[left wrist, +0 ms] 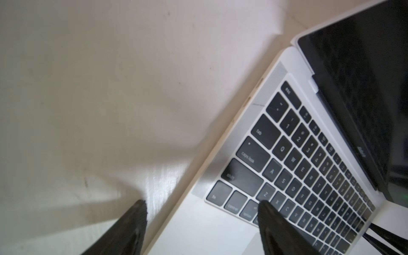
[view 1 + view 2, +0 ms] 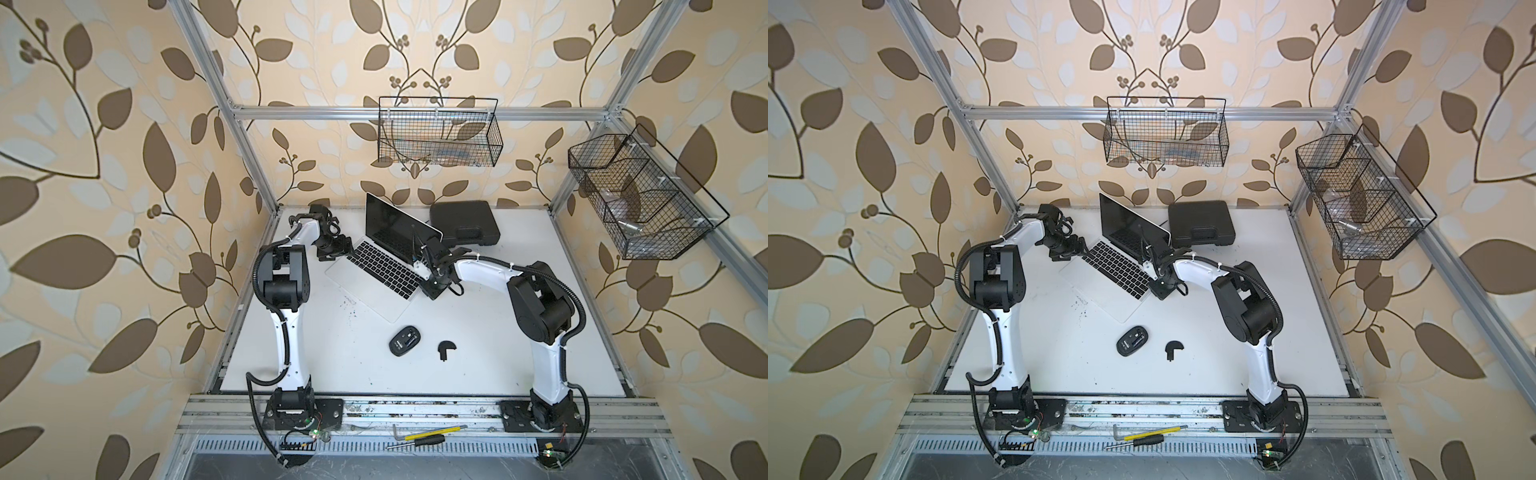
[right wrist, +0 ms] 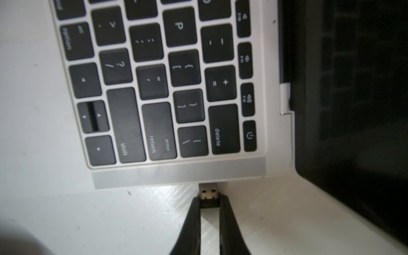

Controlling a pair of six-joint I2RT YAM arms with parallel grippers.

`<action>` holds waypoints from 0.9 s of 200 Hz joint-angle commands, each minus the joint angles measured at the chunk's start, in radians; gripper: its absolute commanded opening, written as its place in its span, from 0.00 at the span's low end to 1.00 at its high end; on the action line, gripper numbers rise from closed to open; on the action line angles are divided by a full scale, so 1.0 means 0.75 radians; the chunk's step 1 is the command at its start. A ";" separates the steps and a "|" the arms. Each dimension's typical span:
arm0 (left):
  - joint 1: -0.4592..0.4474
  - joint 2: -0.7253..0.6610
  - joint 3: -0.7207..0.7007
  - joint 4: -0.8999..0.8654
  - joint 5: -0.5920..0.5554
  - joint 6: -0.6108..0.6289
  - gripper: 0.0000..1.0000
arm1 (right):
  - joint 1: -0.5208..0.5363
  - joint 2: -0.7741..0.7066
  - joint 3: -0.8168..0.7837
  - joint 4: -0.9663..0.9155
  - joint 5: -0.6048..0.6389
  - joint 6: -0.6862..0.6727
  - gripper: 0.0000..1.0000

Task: Insert the wireless mouse receiver into the laptop
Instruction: Insert the USB plug into the USB port.

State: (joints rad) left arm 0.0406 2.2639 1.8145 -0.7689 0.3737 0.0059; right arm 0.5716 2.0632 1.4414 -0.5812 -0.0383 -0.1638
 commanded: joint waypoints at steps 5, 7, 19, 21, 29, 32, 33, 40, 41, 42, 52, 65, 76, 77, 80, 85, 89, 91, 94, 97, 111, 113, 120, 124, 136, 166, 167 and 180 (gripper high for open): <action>0.001 0.073 0.008 -0.110 0.062 0.037 0.80 | 0.000 0.063 0.014 -0.021 -0.034 -0.039 0.13; 0.001 0.074 0.008 -0.111 0.064 0.037 0.80 | 0.001 0.062 0.015 -0.020 -0.035 -0.039 0.13; -0.001 0.080 0.008 -0.116 0.069 0.038 0.80 | 0.008 0.060 0.027 -0.022 -0.044 -0.049 0.13; -0.001 0.081 0.008 -0.116 0.068 0.038 0.80 | 0.010 0.060 0.028 -0.022 -0.044 -0.051 0.13; -0.003 0.084 0.008 -0.118 0.071 0.039 0.80 | 0.018 0.054 0.029 -0.016 -0.040 -0.053 0.13; -0.003 0.084 0.008 -0.118 0.072 0.039 0.80 | 0.020 0.051 0.030 -0.013 -0.040 -0.053 0.13; -0.003 0.084 0.008 -0.118 0.072 0.039 0.80 | 0.022 0.050 0.030 -0.012 -0.041 -0.054 0.13; -0.003 0.086 0.008 -0.118 0.076 0.039 0.80 | 0.026 0.047 0.031 -0.008 -0.047 -0.054 0.13; -0.003 0.086 0.008 -0.118 0.076 0.039 0.80 | 0.027 0.047 0.032 -0.008 -0.047 -0.054 0.13; -0.003 0.087 0.008 -0.118 0.076 0.039 0.80 | 0.027 0.046 0.033 -0.008 -0.047 -0.054 0.13; -0.005 0.090 0.009 -0.120 0.085 0.041 0.80 | 0.033 0.045 0.037 -0.001 -0.047 -0.055 0.13; -0.006 0.094 0.013 -0.126 0.092 0.046 0.80 | 0.045 0.049 0.046 -0.003 -0.038 -0.056 0.12; -0.008 0.100 0.013 -0.130 0.099 0.051 0.80 | 0.052 0.051 0.049 -0.001 -0.036 -0.065 0.12; -0.009 0.099 0.013 -0.131 0.099 0.051 0.80 | 0.052 0.051 0.050 -0.002 -0.035 -0.066 0.12; -0.010 0.100 0.013 -0.132 0.101 0.053 0.80 | 0.054 0.051 0.052 -0.001 -0.035 -0.064 0.12; -0.010 0.101 0.016 -0.134 0.101 0.056 0.80 | 0.055 0.051 0.050 0.007 -0.031 -0.066 0.12; -0.012 0.102 0.016 -0.136 0.104 0.059 0.80 | 0.057 0.048 0.047 0.011 -0.032 -0.064 0.12; -0.011 0.103 0.015 -0.138 0.105 0.061 0.80 | 0.057 0.046 0.046 0.014 -0.035 -0.065 0.12; -0.012 0.104 0.016 -0.139 0.108 0.063 0.80 | 0.058 0.045 0.046 0.016 -0.039 -0.066 0.12; -0.013 0.105 0.017 -0.140 0.112 0.065 0.80 | 0.057 0.043 0.047 0.016 -0.043 -0.066 0.12; -0.018 0.114 0.021 -0.153 0.127 0.078 0.79 | 0.053 0.041 0.062 0.019 -0.040 -0.058 0.12; -0.017 0.116 0.021 -0.156 0.128 0.082 0.79 | 0.052 0.042 0.066 0.017 -0.041 -0.057 0.12; -0.020 0.120 0.026 -0.162 0.131 0.088 0.79 | 0.050 0.045 0.083 0.013 -0.043 -0.044 0.12; -0.021 0.121 0.025 -0.167 0.131 0.093 0.79 | 0.045 0.045 0.092 0.009 -0.042 -0.034 0.12; -0.027 0.121 0.027 -0.175 0.132 0.102 0.79 | 0.037 0.052 0.124 -0.002 -0.055 -0.013 0.12; -0.033 0.121 0.025 -0.175 0.145 0.109 0.78 | 0.041 0.066 0.175 -0.030 -0.041 -0.010 0.12; -0.034 0.122 0.025 -0.175 0.147 0.109 0.78 | 0.041 0.066 0.175 -0.030 -0.041 -0.011 0.12; -0.037 0.126 0.029 -0.185 0.155 0.119 0.78 | 0.051 0.058 0.171 -0.010 -0.038 -0.026 0.12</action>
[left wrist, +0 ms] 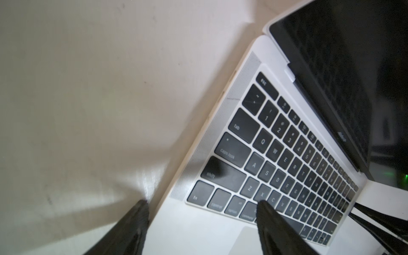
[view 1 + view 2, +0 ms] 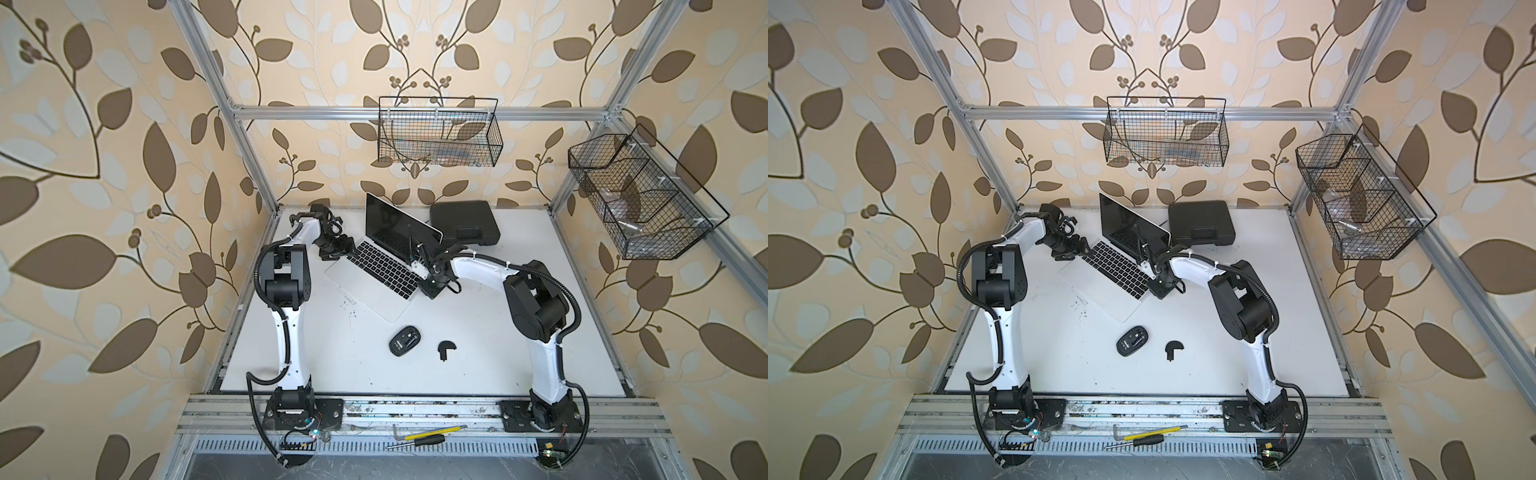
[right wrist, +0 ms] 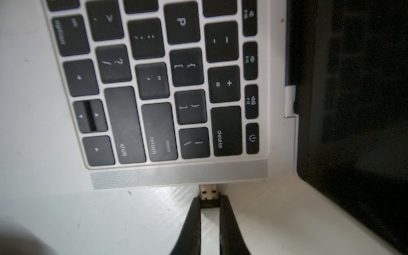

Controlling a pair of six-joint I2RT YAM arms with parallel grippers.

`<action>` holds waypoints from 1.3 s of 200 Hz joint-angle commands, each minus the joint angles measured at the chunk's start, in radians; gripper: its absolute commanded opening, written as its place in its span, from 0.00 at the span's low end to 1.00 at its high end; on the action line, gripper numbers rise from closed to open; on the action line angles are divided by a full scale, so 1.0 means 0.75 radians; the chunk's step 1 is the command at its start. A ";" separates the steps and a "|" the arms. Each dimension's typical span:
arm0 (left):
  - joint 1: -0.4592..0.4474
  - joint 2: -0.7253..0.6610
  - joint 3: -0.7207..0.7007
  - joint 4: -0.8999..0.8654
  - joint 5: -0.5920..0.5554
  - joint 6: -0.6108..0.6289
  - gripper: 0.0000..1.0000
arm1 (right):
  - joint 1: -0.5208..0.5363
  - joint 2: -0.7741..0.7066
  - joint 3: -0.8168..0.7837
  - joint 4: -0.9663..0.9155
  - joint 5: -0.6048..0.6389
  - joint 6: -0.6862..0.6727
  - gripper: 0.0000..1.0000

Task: Insert the wireless mouse receiver into the laptop
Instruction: Insert the USB plug into the USB port.

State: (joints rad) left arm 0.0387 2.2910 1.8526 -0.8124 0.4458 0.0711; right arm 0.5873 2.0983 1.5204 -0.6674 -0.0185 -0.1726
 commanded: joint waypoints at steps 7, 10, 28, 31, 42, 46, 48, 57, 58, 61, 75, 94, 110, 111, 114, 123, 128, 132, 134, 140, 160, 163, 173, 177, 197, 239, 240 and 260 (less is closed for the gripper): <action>-0.037 0.091 -0.022 -0.128 0.070 0.040 0.78 | 0.035 0.008 0.068 0.112 -0.072 -0.024 0.12; -0.037 0.091 -0.021 -0.128 0.073 0.042 0.78 | 0.038 0.011 0.073 0.113 -0.072 -0.025 0.12; -0.041 0.090 -0.017 -0.134 0.082 0.054 0.78 | 0.052 0.036 0.136 0.082 -0.046 -0.029 0.12; -0.041 0.089 -0.018 -0.134 0.082 0.056 0.77 | 0.053 0.040 0.148 0.074 -0.043 -0.028 0.12; -0.041 0.089 -0.018 -0.134 0.081 0.056 0.77 | 0.059 0.049 0.174 0.074 -0.036 -0.018 0.12; -0.041 0.089 -0.019 -0.134 0.083 0.059 0.77 | 0.058 0.056 0.181 0.075 -0.038 -0.011 0.12; -0.042 0.089 -0.021 -0.134 0.083 0.059 0.77 | 0.058 0.058 0.188 0.074 -0.039 -0.010 0.12; -0.041 0.089 -0.025 -0.134 0.084 0.060 0.77 | 0.060 0.067 0.205 0.074 -0.037 -0.001 0.12; -0.041 0.089 -0.024 -0.134 0.085 0.059 0.77 | 0.060 0.066 0.206 0.075 -0.038 -0.001 0.12; -0.042 0.088 -0.024 -0.132 0.085 0.058 0.77 | 0.061 0.068 0.206 0.080 -0.043 -0.001 0.12; -0.043 0.089 -0.026 -0.132 0.083 0.059 0.77 | 0.060 0.066 0.191 0.106 -0.054 0.006 0.12; -0.041 0.087 -0.027 -0.132 0.082 0.060 0.77 | 0.064 0.038 0.117 0.194 -0.063 0.004 0.12; -0.042 0.088 -0.026 -0.134 0.096 0.067 0.77 | 0.072 0.014 0.071 0.249 -0.063 0.007 0.12; -0.042 0.088 -0.027 -0.134 0.097 0.068 0.77 | 0.073 0.013 0.070 0.251 -0.063 0.007 0.12; -0.041 0.089 -0.026 -0.134 0.100 0.069 0.77 | 0.076 0.010 0.067 0.259 -0.061 0.006 0.12; -0.043 0.093 -0.026 -0.134 0.108 0.069 0.77 | 0.085 0.000 0.056 0.280 -0.053 0.003 0.12; -0.043 0.095 -0.027 -0.134 0.113 0.071 0.77 | 0.090 -0.008 0.045 0.302 -0.051 0.003 0.12; -0.043 0.097 -0.026 -0.135 0.114 0.072 0.77 | 0.094 -0.014 0.034 0.323 -0.053 0.001 0.12; -0.043 0.099 -0.026 -0.136 0.115 0.072 0.77 | 0.095 -0.017 0.028 0.336 -0.056 0.001 0.12; -0.043 0.103 -0.026 -0.136 0.115 0.073 0.77 | 0.102 -0.029 0.009 0.369 -0.061 0.000 0.12; -0.042 0.102 -0.026 -0.138 0.107 0.073 0.77 | 0.112 -0.058 -0.053 0.457 -0.048 0.004 0.12; -0.043 0.101 -0.026 -0.138 0.106 0.074 0.77 | 0.111 -0.065 -0.060 0.468 -0.044 0.005 0.12; -0.042 0.098 -0.027 -0.138 0.105 0.075 0.77 | 0.112 -0.081 -0.088 0.504 -0.023 0.017 0.11; -0.042 0.099 -0.026 -0.138 0.104 0.075 0.77 | 0.110 -0.088 -0.098 0.514 -0.019 0.018 0.11; -0.041 0.098 -0.026 -0.138 0.093 0.076 0.77 | 0.100 -0.108 -0.125 0.532 0.015 0.050 0.11; -0.040 0.088 -0.026 -0.136 0.075 0.077 0.77 | 0.068 -0.139 -0.214 0.584 0.019 0.110 0.11; -0.040 0.087 -0.027 -0.136 0.075 0.077 0.77 | 0.067 -0.140 -0.216 0.585 0.018 0.112 0.11; -0.039 0.090 -0.029 -0.136 0.069 0.079 0.77 | 0.050 -0.153 -0.252 0.605 0.018 0.129 0.11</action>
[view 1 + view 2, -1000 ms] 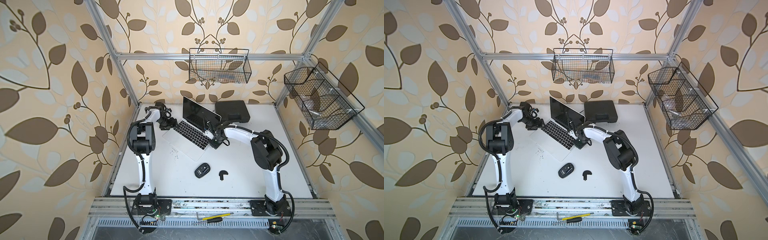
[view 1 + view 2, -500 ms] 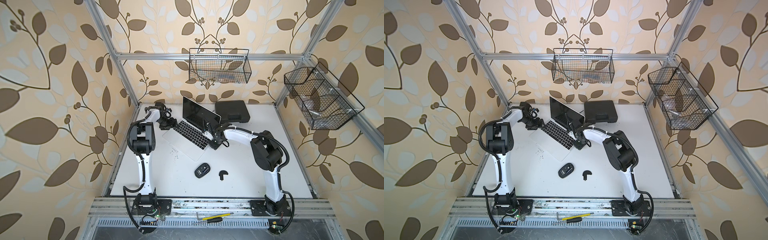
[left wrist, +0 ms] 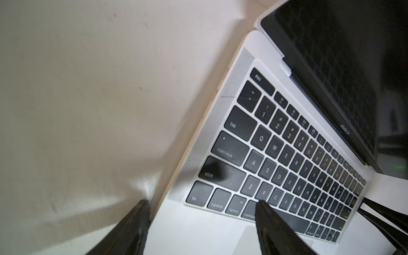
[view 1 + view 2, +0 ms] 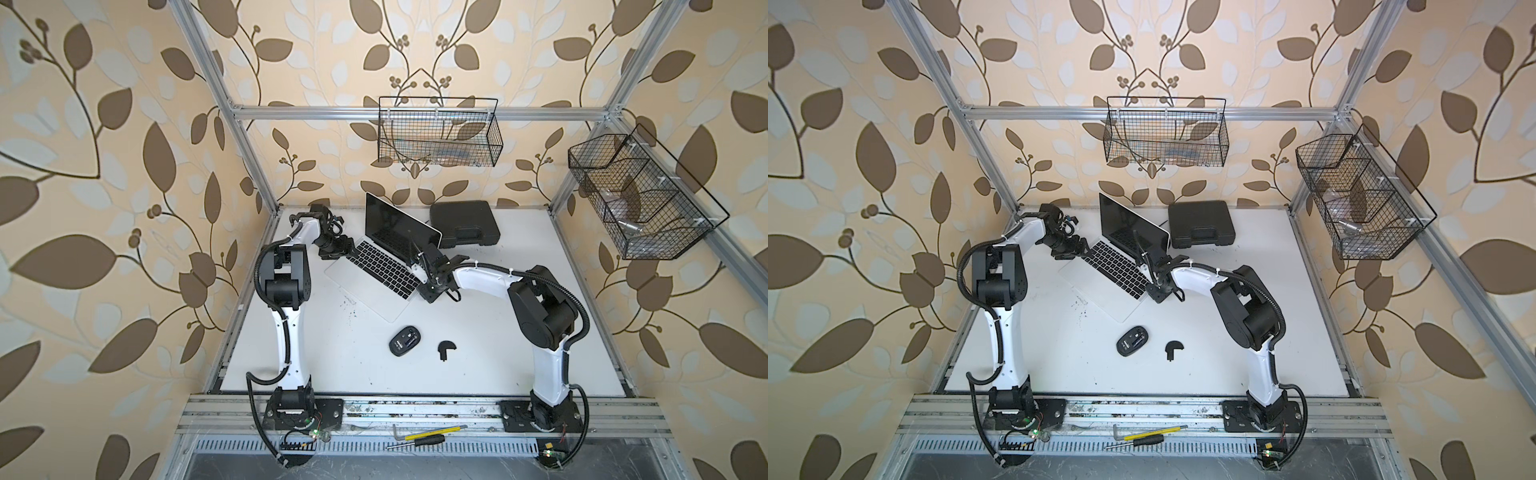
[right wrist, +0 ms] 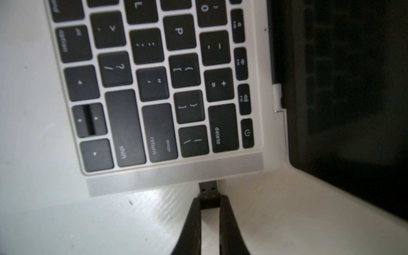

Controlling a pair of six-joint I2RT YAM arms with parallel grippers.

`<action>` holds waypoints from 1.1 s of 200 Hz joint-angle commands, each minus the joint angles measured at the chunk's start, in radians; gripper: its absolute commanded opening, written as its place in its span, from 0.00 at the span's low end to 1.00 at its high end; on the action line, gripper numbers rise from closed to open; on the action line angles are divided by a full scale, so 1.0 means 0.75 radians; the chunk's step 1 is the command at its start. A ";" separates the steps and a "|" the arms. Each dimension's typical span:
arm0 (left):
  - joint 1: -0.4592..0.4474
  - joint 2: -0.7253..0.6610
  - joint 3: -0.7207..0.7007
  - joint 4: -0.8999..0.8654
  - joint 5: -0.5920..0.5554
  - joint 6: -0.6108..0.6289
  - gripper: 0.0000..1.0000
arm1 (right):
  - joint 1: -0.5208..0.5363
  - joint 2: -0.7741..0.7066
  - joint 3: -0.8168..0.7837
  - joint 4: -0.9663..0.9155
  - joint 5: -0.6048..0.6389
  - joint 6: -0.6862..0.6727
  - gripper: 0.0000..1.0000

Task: Insert the wireless mouse receiver into the laptop
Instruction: Insert the USB plug into the USB port.

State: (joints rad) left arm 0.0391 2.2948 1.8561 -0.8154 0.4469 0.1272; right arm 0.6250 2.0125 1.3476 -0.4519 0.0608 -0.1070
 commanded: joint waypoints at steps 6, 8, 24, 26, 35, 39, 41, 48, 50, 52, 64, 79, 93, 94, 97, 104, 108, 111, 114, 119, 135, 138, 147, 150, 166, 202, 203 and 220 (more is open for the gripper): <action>-0.040 0.085 -0.035 -0.132 0.067 0.004 0.77 | -0.007 -0.041 -0.026 0.318 -0.095 0.043 0.11; -0.040 0.086 -0.034 -0.132 0.067 0.004 0.77 | -0.009 -0.042 -0.027 0.317 -0.096 0.044 0.11; -0.040 0.087 -0.035 -0.132 0.060 0.005 0.77 | -0.020 -0.057 -0.053 0.332 -0.084 0.049 0.11; -0.039 0.086 -0.035 -0.132 0.059 0.006 0.77 | -0.023 -0.059 -0.054 0.332 -0.087 0.050 0.11; -0.038 0.088 -0.033 -0.132 0.055 0.006 0.77 | -0.029 -0.064 -0.061 0.332 -0.091 0.049 0.12; -0.036 0.088 -0.034 -0.133 0.055 0.006 0.77 | -0.031 -0.063 -0.062 0.334 -0.097 0.048 0.11; -0.036 0.089 -0.035 -0.132 0.055 0.006 0.77 | -0.032 -0.063 -0.062 0.333 -0.099 0.046 0.11; -0.036 0.090 -0.036 -0.133 0.056 0.006 0.77 | -0.032 -0.062 -0.061 0.332 -0.106 0.037 0.11; -0.036 0.088 -0.037 -0.132 0.056 0.006 0.77 | -0.033 -0.061 -0.062 0.332 -0.106 0.035 0.11; -0.036 0.090 -0.034 -0.132 0.057 0.006 0.77 | -0.032 -0.062 -0.061 0.332 -0.107 0.035 0.11; -0.036 0.092 -0.034 -0.132 0.057 0.007 0.77 | -0.029 -0.056 -0.058 0.334 -0.119 0.024 0.11; -0.036 0.091 -0.036 -0.134 0.059 0.008 0.77 | -0.015 -0.058 -0.071 0.356 -0.129 -0.012 0.11; -0.036 0.092 -0.035 -0.134 0.068 0.012 0.77 | -0.001 -0.059 -0.076 0.380 -0.128 -0.039 0.12; -0.036 0.093 -0.035 -0.134 0.069 0.013 0.77 | 0.000 -0.058 -0.074 0.382 -0.130 -0.040 0.11; -0.036 0.092 -0.033 -0.134 0.074 0.014 0.77 | 0.001 -0.056 -0.075 0.386 -0.134 -0.044 0.11; -0.036 0.094 -0.037 -0.132 0.087 0.014 0.77 | 0.007 -0.056 -0.071 0.400 -0.135 -0.053 0.12; -0.036 0.095 -0.034 -0.132 0.094 0.014 0.77 | 0.012 -0.058 -0.072 0.419 -0.129 -0.058 0.12; -0.036 0.097 -0.033 -0.132 0.095 0.014 0.77 | 0.013 -0.060 -0.074 0.431 -0.128 -0.062 0.13; -0.036 0.098 -0.034 -0.132 0.095 0.013 0.77 | 0.016 -0.064 -0.072 0.440 -0.126 -0.064 0.14; -0.036 0.097 -0.034 -0.132 0.094 0.011 0.78 | 0.019 -0.068 -0.071 0.451 -0.123 -0.064 0.18; -0.035 0.091 -0.034 -0.128 0.058 0.001 0.78 | 0.022 -0.100 -0.063 0.440 -0.115 -0.042 0.35; -0.036 0.089 -0.033 -0.129 0.048 -0.001 0.79 | 0.020 -0.109 -0.064 0.427 -0.105 -0.040 0.38; -0.034 0.077 -0.038 -0.126 0.022 -0.009 0.81 | 0.021 -0.142 -0.073 0.388 -0.080 -0.031 0.46; -0.035 0.073 -0.040 -0.121 0.015 -0.012 0.82 | 0.020 -0.155 -0.078 0.376 -0.071 -0.029 0.48; -0.027 0.049 -0.055 -0.092 -0.003 -0.035 0.83 | 0.020 -0.234 -0.131 0.325 -0.003 -0.008 0.55; -0.019 0.034 -0.058 -0.085 -0.019 -0.049 0.84 | 0.005 -0.319 -0.265 0.326 0.097 0.110 0.47; -0.019 0.034 -0.059 -0.085 -0.019 -0.049 0.84 | 0.005 -0.318 -0.267 0.326 0.097 0.113 0.46; -0.019 0.037 -0.057 -0.083 -0.021 -0.055 0.84 | 0.008 -0.279 -0.273 0.337 0.112 0.146 0.40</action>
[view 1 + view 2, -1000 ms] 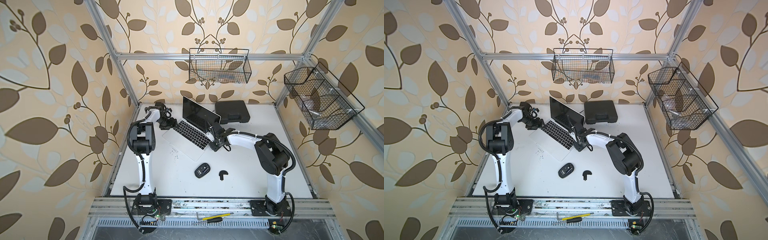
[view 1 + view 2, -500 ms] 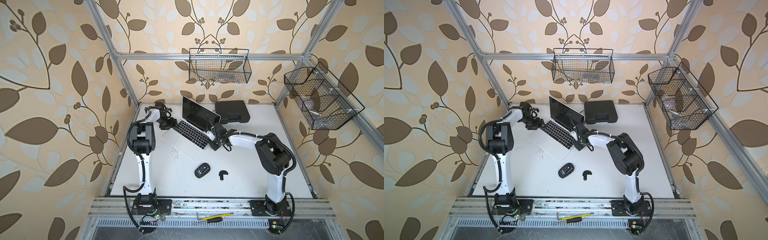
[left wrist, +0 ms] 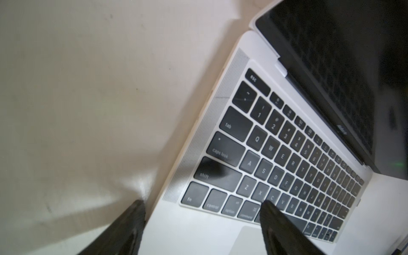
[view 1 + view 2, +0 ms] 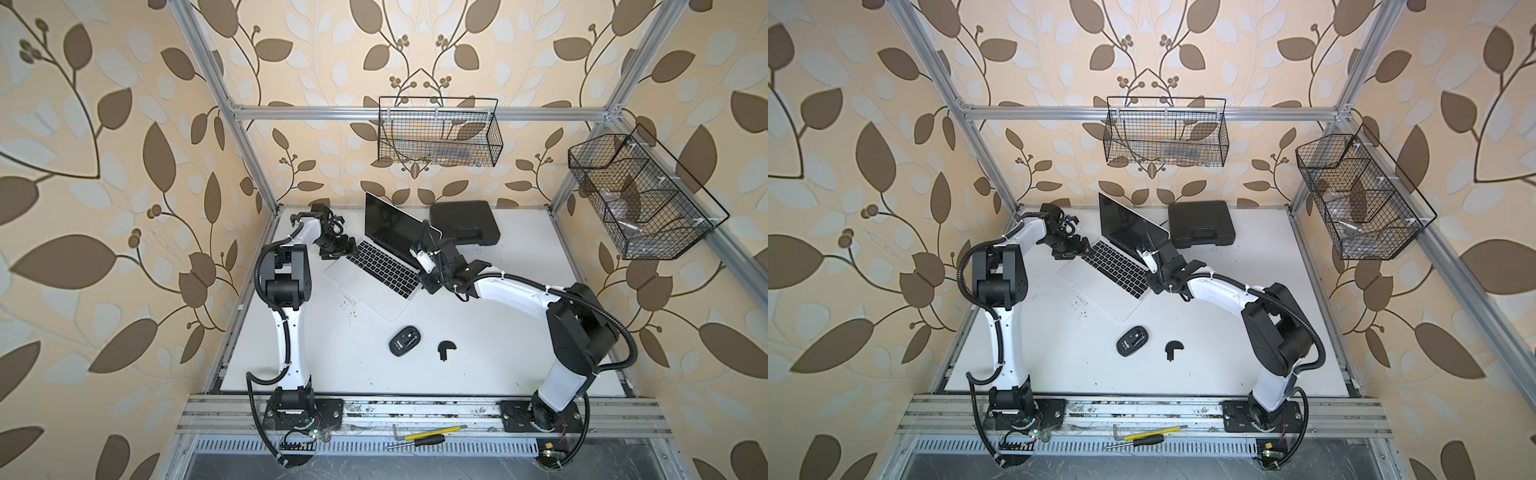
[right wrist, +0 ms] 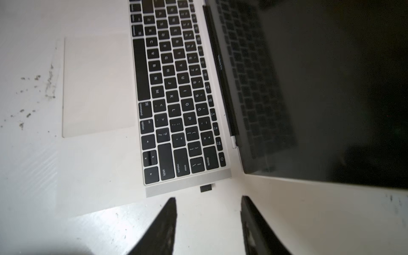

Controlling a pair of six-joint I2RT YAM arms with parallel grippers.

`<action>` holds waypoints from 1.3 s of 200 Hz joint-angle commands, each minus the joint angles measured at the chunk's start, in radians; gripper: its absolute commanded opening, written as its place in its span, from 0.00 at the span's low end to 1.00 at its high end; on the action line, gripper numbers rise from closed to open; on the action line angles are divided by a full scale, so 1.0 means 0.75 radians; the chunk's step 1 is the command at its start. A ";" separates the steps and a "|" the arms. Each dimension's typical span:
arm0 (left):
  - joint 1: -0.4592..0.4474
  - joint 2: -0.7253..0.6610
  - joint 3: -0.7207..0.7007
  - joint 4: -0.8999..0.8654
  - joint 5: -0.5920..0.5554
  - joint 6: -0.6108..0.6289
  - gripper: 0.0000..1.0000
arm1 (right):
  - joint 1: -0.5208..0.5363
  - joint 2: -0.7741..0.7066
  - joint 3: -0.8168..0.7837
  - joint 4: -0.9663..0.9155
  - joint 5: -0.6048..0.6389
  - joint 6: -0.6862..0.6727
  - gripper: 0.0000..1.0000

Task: Insert the wireless mouse receiver into the laptop
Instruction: Insert the USB plug into the USB port.

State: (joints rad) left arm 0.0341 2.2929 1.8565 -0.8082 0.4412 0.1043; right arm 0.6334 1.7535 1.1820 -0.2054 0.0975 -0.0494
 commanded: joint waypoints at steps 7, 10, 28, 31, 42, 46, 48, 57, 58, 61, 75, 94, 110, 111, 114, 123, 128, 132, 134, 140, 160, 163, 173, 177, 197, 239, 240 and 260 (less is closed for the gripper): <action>-0.013 0.036 -0.062 -0.092 -0.013 -0.025 0.84 | -0.002 0.086 -0.055 0.014 0.064 0.086 0.39; -0.014 0.037 -0.062 -0.092 -0.014 -0.025 0.84 | -0.004 0.096 -0.056 0.016 0.067 0.092 0.38; -0.013 0.035 -0.062 -0.092 -0.016 -0.028 0.84 | -0.004 0.135 -0.056 0.030 0.089 0.107 0.33; -0.013 0.035 -0.061 -0.092 -0.015 -0.029 0.84 | -0.002 0.139 -0.056 0.032 0.091 0.110 0.33; -0.015 0.033 -0.062 -0.092 -0.018 -0.028 0.84 | -0.003 0.160 -0.055 0.035 0.091 0.115 0.31; -0.013 0.033 -0.063 -0.092 -0.020 -0.029 0.84 | -0.002 0.166 -0.056 0.036 0.091 0.116 0.30; -0.013 0.032 -0.063 -0.092 -0.020 -0.029 0.84 | -0.003 0.169 -0.055 0.036 0.092 0.116 0.29; -0.014 0.030 -0.062 -0.092 -0.021 -0.029 0.84 | 0.001 0.177 -0.056 0.038 0.095 0.123 0.28; -0.013 0.031 -0.063 -0.092 -0.022 -0.029 0.84 | 0.000 0.178 -0.055 0.037 0.095 0.124 0.28; -0.014 0.030 -0.063 -0.092 -0.022 -0.029 0.84 | 0.003 0.181 -0.055 0.034 0.092 0.126 0.28; -0.013 0.029 -0.064 -0.092 -0.025 -0.029 0.84 | 0.005 0.193 -0.056 0.026 0.100 0.138 0.27; -0.013 0.029 -0.063 -0.090 -0.024 -0.032 0.84 | 0.008 0.213 -0.069 0.031 0.092 0.156 0.25; -0.013 0.029 -0.063 -0.090 -0.024 -0.033 0.84 | 0.008 0.231 -0.073 0.040 0.093 0.157 0.24; -0.013 0.028 -0.063 -0.090 -0.024 -0.033 0.84 | 0.008 0.231 -0.073 0.040 0.093 0.158 0.24; -0.013 0.031 -0.062 -0.090 -0.024 -0.033 0.84 | 0.007 0.235 -0.073 0.042 0.091 0.158 0.24; -0.013 0.031 -0.063 -0.090 -0.024 -0.033 0.84 | 0.007 0.243 -0.068 0.045 0.084 0.158 0.23; -0.013 0.031 -0.063 -0.092 -0.024 -0.034 0.84 | 0.006 0.250 -0.065 0.043 0.084 0.158 0.23; -0.013 0.033 -0.064 -0.092 -0.023 -0.033 0.84 | 0.005 0.255 -0.061 0.041 0.086 0.157 0.23; -0.013 0.033 -0.062 -0.092 -0.024 -0.031 0.84 | 0.006 0.255 -0.061 0.042 0.085 0.158 0.23; -0.013 0.033 -0.064 -0.092 -0.022 -0.032 0.84 | 0.006 0.260 -0.059 0.046 0.082 0.156 0.23; -0.013 0.033 -0.064 -0.092 -0.020 -0.031 0.84 | 0.003 0.280 -0.047 0.059 0.069 0.156 0.22; -0.014 0.035 -0.064 -0.092 -0.018 -0.030 0.84 | 0.002 0.284 -0.045 0.064 0.066 0.156 0.22; -0.013 0.035 -0.062 -0.095 -0.010 -0.027 0.84 | 0.003 0.297 -0.033 0.080 0.055 0.156 0.22; -0.013 0.035 -0.062 -0.094 -0.007 -0.026 0.84 | 0.001 0.304 -0.026 0.085 0.051 0.156 0.22; -0.013 0.035 -0.063 -0.093 0.012 -0.022 0.84 | -0.004 0.342 0.026 0.102 0.030 0.152 0.22; -0.015 -0.059 -0.090 -0.008 0.051 -0.030 0.84 | -0.020 0.244 -0.012 0.055 0.012 0.133 0.28; -0.016 -0.064 -0.089 -0.005 0.054 -0.030 0.84 | -0.020 0.236 -0.018 0.051 0.013 0.132 0.28; -0.015 -0.195 -0.088 0.062 0.110 -0.055 0.90 | -0.022 0.059 -0.100 -0.028 -0.002 0.113 0.46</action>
State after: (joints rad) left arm 0.0334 2.2604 1.8126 -0.7624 0.4465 0.0891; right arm 0.6147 1.9316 1.1618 -0.1905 0.1322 0.0517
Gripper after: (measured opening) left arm 0.878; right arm 0.370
